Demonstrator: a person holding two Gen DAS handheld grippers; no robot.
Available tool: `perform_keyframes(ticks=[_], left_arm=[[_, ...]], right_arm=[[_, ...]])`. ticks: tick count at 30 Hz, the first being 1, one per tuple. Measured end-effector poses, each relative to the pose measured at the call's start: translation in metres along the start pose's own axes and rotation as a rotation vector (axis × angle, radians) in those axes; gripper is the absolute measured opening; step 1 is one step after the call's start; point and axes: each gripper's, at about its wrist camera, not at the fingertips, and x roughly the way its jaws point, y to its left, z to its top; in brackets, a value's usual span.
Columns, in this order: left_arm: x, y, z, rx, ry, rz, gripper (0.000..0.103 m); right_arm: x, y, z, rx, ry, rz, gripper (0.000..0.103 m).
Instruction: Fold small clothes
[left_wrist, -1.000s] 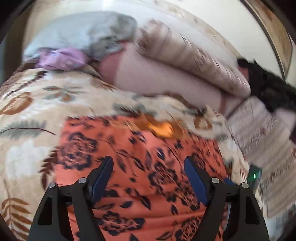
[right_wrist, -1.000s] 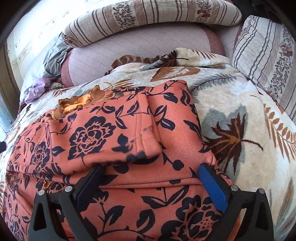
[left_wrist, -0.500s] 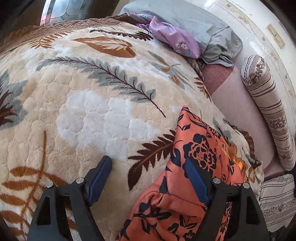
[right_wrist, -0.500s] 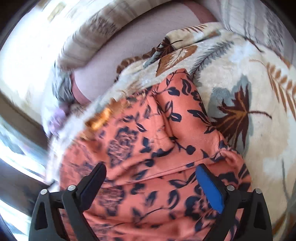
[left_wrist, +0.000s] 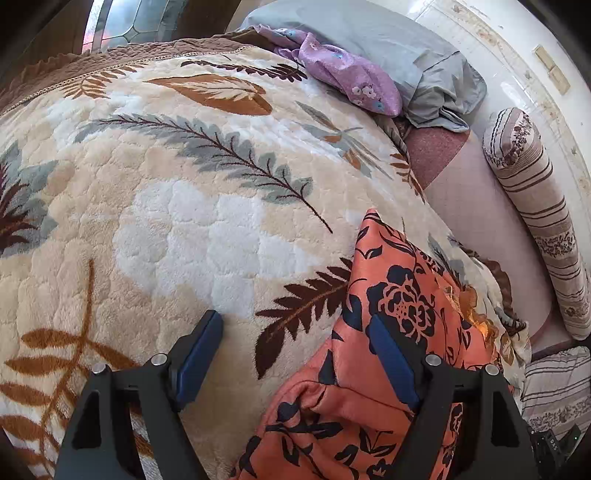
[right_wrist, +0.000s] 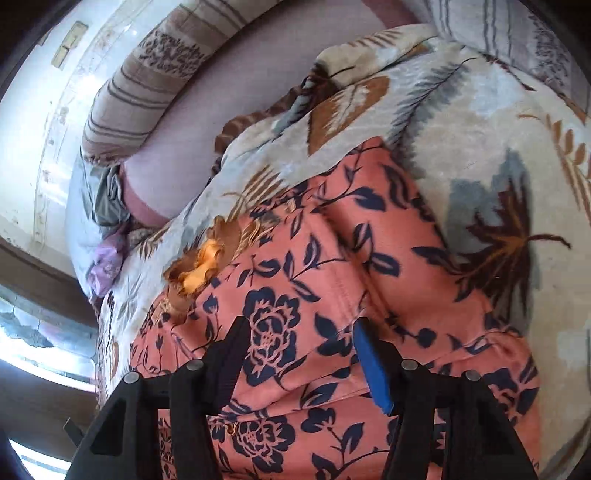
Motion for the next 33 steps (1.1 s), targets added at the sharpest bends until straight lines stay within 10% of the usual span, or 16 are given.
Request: perform_keyframes(ticks=[3,8,10,11,12,19,23,29,31,33], left_arm=[[0.001,-0.002,0.000,0.000,-0.006,0.012,0.082],[0.002,-0.004,-0.001,0.023,-0.009,0.023,0.082],[0.002,-0.004,-0.002,0.028,-0.010,0.023,0.082],[0.002,-0.004,-0.002,0.031,-0.009,0.022,0.082],[0.002,-0.003,-0.001,0.033,-0.008,0.021,0.082],[-0.013,0.009,0.006,-0.080,-0.033,0.023,0.082],[-0.038,0.006,0.011,-0.055,-0.161,0.047,0.082],[-0.035,-0.023,0.004,0.105,-0.164,0.041,0.082],[-0.009,-0.038,-0.008,0.233,-0.040,0.084,0.082],[0.021,-0.044,-0.025,0.333,0.093,0.119,0.083]], right_arm=[[-0.006,-0.015,0.006,0.027,-0.047,-0.049,0.080],[0.026,-0.013,0.003,-0.033,0.089,-0.035,0.077],[0.033,-0.004,-0.001,-0.097,0.119,-0.092,0.050],[0.034,-0.001,0.000,-0.122,0.133,-0.125,0.016],[0.033,0.002,0.001,-0.137,0.139,-0.131,0.009],[-0.030,0.056,-0.024,-0.469,-0.096,-0.272,0.009],[0.016,-0.004,-0.038,-0.363,0.079,-0.301,0.016],[-0.025,0.001,-0.027,-0.286,-0.037,-0.219,0.030],[-0.044,0.013,-0.020,-0.295,-0.108,-0.193,0.045],[-0.063,0.026,-0.015,-0.281,-0.188,-0.139,0.089]])
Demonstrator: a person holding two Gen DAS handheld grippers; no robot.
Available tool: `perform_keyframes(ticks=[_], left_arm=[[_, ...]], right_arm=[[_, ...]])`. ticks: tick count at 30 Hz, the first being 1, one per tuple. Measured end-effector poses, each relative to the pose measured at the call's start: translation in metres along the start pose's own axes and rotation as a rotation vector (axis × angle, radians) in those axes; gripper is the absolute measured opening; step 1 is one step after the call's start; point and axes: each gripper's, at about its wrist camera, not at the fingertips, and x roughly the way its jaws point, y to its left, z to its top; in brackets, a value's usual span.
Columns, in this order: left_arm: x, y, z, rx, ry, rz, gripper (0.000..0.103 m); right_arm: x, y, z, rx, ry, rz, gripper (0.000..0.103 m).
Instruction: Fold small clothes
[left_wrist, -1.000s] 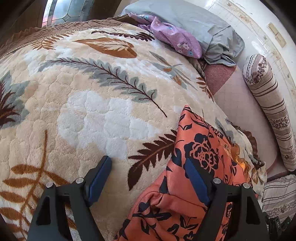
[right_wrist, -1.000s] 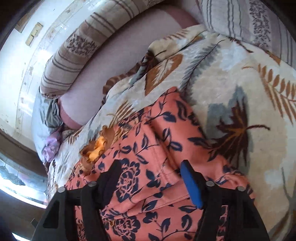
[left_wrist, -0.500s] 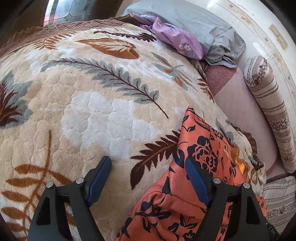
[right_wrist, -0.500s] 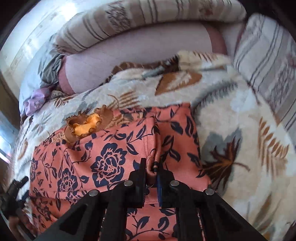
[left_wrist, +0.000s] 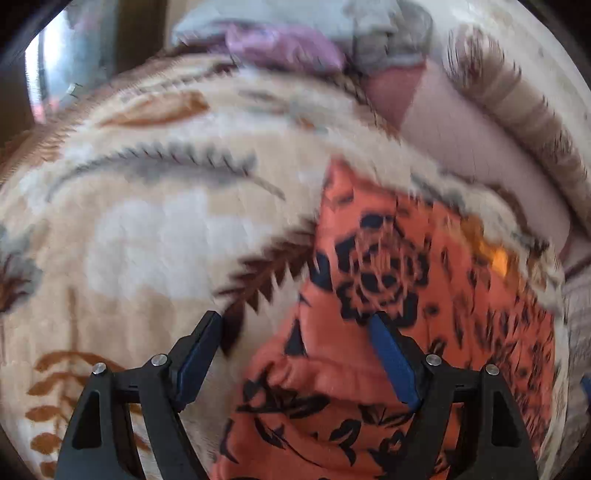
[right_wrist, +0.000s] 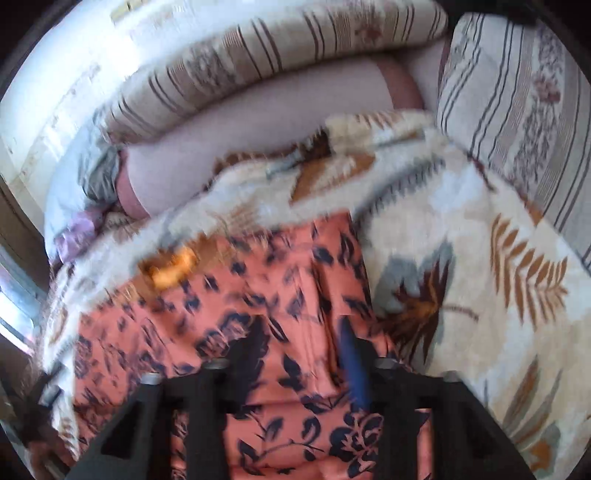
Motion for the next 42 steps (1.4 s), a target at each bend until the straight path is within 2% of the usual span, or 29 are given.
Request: perform_keyframes(ticks=[1,3,5,7,9,10,12,15,17,18,21,23,27,30,37,40,42], left_arm=[[-0.004,-0.007,-0.004,0.045,-0.073,0.036,0.086],[-0.005,-0.016,-0.006,0.070,-0.086,0.082,0.086],[-0.009,-0.015,-0.008,0.042,-0.093,0.061,0.086],[-0.013,-0.012,-0.008,0.024,-0.103,0.047,0.086],[-0.020,-0.008,-0.006,0.000,-0.135,0.042,0.086],[-0.024,-0.006,-0.004,-0.014,-0.155,0.041,0.086],[-0.026,-0.001,0.000,-0.043,-0.159,0.026,0.086],[-0.002,0.009,0.001,-0.121,-0.024,-0.044,0.086],[-0.004,0.003,-0.003,-0.078,-0.070,-0.011,0.087],[-0.002,-0.001,-0.004,-0.053,-0.061,0.008,0.087],[-0.002,-0.004,-0.007,-0.031,-0.067,0.016,0.090],[-0.002,-0.002,-0.007,-0.036,-0.067,0.008,0.090],[-0.001,-0.003,-0.006,-0.044,-0.066,-0.004,0.094],[0.000,-0.007,-0.008,-0.012,-0.064,0.014,0.095],[0.000,-0.008,-0.009,-0.002,-0.067,0.019,0.096],[0.000,-0.009,-0.011,0.007,-0.080,0.021,0.096],[-0.002,-0.009,-0.015,0.013,-0.093,0.019,0.096]], right_arm=[[-0.005,0.008,0.006,-0.004,-0.030,0.033,0.091],[-0.004,0.023,0.010,-0.041,-0.027,0.091,0.091],[0.013,0.032,0.005,-0.056,0.014,0.115,0.091],[0.045,0.022,-0.003,-0.023,0.120,0.105,0.091],[0.084,-0.004,-0.021,0.091,0.288,0.047,0.091],[0.092,-0.018,-0.029,0.165,0.330,0.038,0.090],[0.077,-0.024,-0.029,0.208,0.244,0.089,0.090],[0.070,-0.011,-0.021,0.142,0.236,0.076,0.090],[0.068,-0.001,-0.016,0.084,0.199,0.085,0.090],[0.070,0.002,-0.016,0.075,0.192,0.096,0.091],[0.103,-0.009,-0.032,0.088,0.274,0.089,0.091],[0.096,-0.007,-0.038,0.044,0.188,0.101,0.092],[0.089,0.009,-0.048,-0.105,0.187,0.059,0.092],[0.090,0.011,-0.057,-0.192,0.165,0.056,0.095],[0.083,0.013,-0.060,-0.180,0.179,0.028,0.095],[0.078,0.011,-0.076,-0.180,0.218,0.004,0.100],[0.060,0.010,-0.096,-0.237,0.190,-0.022,0.101]])
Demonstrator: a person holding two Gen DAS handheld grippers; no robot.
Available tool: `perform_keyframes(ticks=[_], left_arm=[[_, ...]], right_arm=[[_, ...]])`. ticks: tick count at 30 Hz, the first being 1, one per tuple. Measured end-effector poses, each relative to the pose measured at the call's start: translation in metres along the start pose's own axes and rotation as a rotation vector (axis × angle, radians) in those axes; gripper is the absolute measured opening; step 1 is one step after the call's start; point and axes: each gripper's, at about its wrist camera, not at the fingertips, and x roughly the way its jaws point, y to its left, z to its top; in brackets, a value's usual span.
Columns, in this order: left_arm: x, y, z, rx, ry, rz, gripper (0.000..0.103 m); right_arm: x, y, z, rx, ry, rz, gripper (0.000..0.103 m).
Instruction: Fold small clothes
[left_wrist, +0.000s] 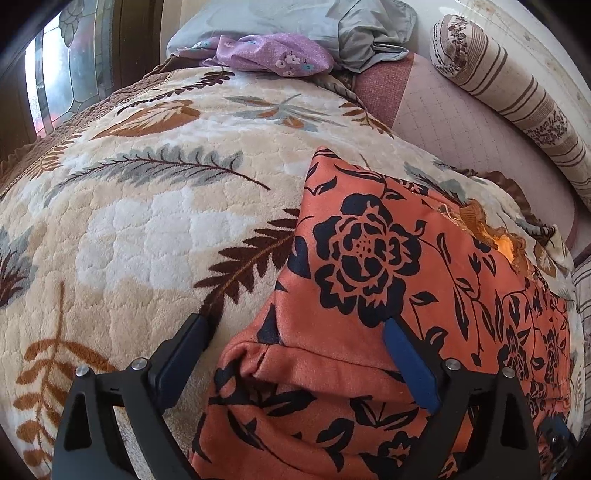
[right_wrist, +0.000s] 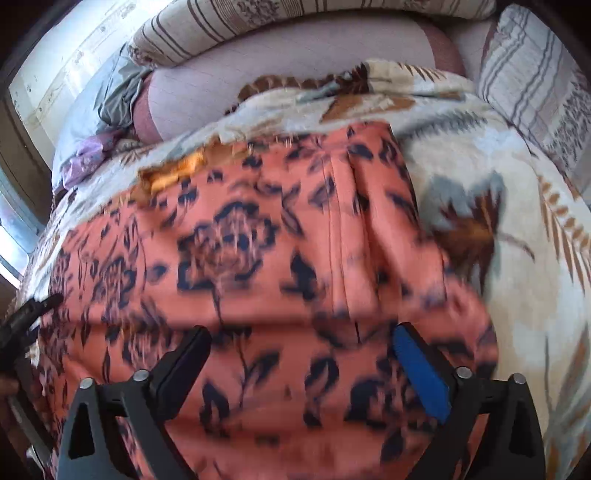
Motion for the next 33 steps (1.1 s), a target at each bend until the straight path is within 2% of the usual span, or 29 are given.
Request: perform_keyframes(ticks=[3,6,8,9,12,13,15,17,20,23,24,25,28,31,33], left_arm=[[-0.005,0.003,-0.005,-0.005,-0.020,-0.023,0.096],[-0.012,0.013,-0.011,-0.038,-0.039,-0.079,0.096],[-0.020,0.020,-0.017,-0.059,-0.041,-0.106,0.096],[-0.026,0.022,-0.021,-0.051,-0.038,-0.103,0.096],[-0.053,0.019,-0.047,0.029,-0.066,0.023,0.096],[-0.067,0.018,-0.058,0.059,-0.096,0.047,0.096],[-0.098,0.019,-0.080,0.118,-0.176,0.061,0.096],[-0.126,0.021,-0.104,0.182,-0.216,0.053,0.096],[-0.149,0.035,-0.136,0.205,-0.168,0.023,0.096],[-0.140,0.064,-0.163,0.130,-0.015,0.000,0.096],[-0.138,0.074,-0.167,0.100,-0.001,0.003,0.096],[-0.142,0.076,-0.169,0.094,-0.022,-0.011,0.096],[-0.146,0.080,-0.169,0.059,0.019,-0.044,0.096],[-0.145,0.079,-0.175,0.092,0.043,-0.049,0.096],[-0.149,0.075,-0.180,0.106,0.060,-0.045,0.096]], right_arm=[[-0.020,0.006,-0.029,-0.073,-0.010,-0.047,0.101],[-0.037,-0.005,-0.056,-0.037,-0.012,-0.020,0.102],[-0.049,-0.008,-0.070,-0.054,-0.054,-0.014,0.102],[-0.051,-0.009,-0.073,-0.055,-0.058,-0.013,0.102],[-0.052,-0.012,-0.078,-0.055,-0.080,0.001,0.103],[-0.052,-0.012,-0.078,-0.053,-0.084,0.007,0.103],[-0.055,-0.015,-0.080,-0.042,-0.096,0.026,0.103],[-0.057,-0.018,-0.082,-0.029,-0.105,0.047,0.103],[-0.056,-0.019,-0.080,-0.025,-0.111,0.074,0.103],[-0.056,-0.021,-0.079,-0.020,-0.116,0.084,0.103],[-0.057,-0.022,-0.080,-0.016,-0.118,0.091,0.102],[-0.058,-0.023,-0.080,-0.009,-0.121,0.101,0.103],[-0.064,-0.028,-0.086,0.008,-0.120,0.126,0.102],[-0.074,-0.025,-0.096,-0.030,-0.069,0.101,0.102],[-0.085,-0.026,-0.104,-0.035,-0.020,0.119,0.102]])
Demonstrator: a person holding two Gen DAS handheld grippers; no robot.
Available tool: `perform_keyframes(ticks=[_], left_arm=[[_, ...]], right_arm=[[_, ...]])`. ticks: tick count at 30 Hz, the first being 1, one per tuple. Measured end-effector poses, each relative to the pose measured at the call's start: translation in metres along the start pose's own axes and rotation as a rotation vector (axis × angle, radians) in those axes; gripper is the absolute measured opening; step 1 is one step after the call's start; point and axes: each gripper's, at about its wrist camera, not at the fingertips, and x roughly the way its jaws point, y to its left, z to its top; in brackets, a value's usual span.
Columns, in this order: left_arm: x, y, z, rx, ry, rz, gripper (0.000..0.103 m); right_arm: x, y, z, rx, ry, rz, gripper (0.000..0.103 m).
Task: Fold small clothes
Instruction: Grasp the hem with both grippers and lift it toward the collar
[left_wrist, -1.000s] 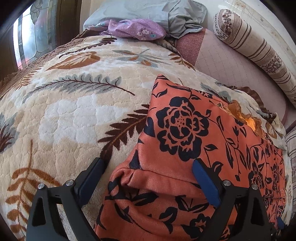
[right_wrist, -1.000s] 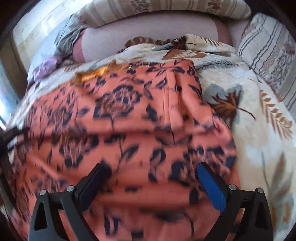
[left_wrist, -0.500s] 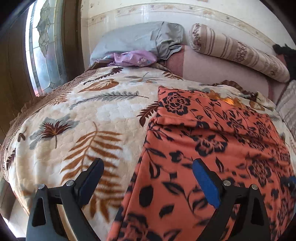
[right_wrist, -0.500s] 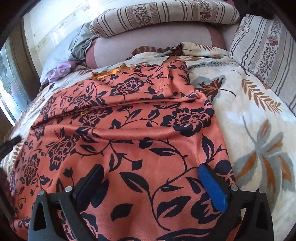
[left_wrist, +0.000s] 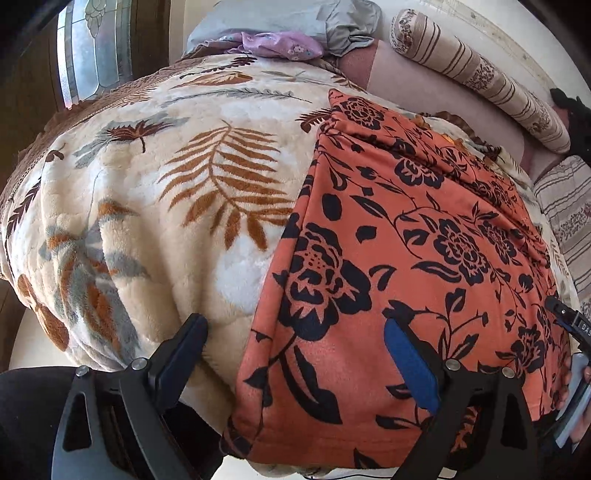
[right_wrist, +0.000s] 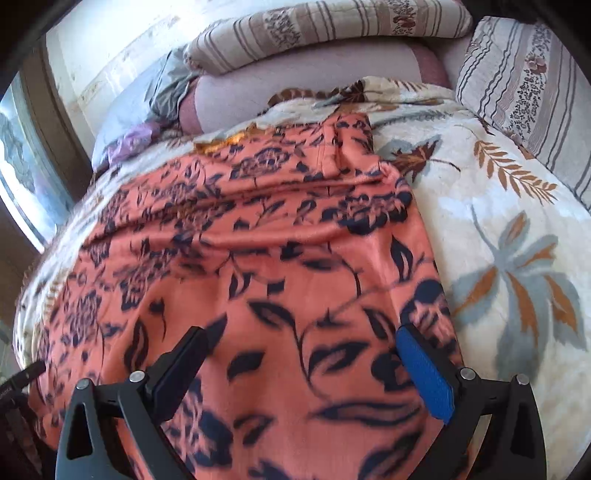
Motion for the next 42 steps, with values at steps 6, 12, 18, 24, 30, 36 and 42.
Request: perform_keyframes(ticks=[6,12,18,24,30,36,42], left_arm=[[-0.003,0.003,-0.005,0.003,0.012,0.003,0.096],[-0.002,0.006,-0.002,-0.012,0.022,0.001,0.096],[-0.011,0.019,0.000,-0.082,0.035,-0.053,0.072],[-0.012,0.036,-0.003,-0.178,0.084,-0.106,0.052],[-0.011,0.029,-0.003,-0.135,0.096,-0.103,0.056],[-0.011,0.047,-0.001,-0.221,0.116,-0.127,0.025],[-0.012,0.049,-0.001,-0.250,0.124,-0.132,0.025]], right_arm=[[-0.052,-0.070,-0.025,0.370,0.109,0.236,0.102],[-0.072,-0.120,-0.050,0.481,0.226,0.206,0.102],[-0.059,-0.110,-0.060,0.475,0.322,0.284,0.045],[-0.049,-0.105,-0.067,0.489,0.352,0.243,0.049],[-0.046,-0.092,-0.062,0.427,0.341,0.281,0.072],[-0.045,-0.080,-0.059,0.366,0.360,0.235,0.072],[-0.051,-0.092,-0.061,0.406,0.356,0.210,0.012]])
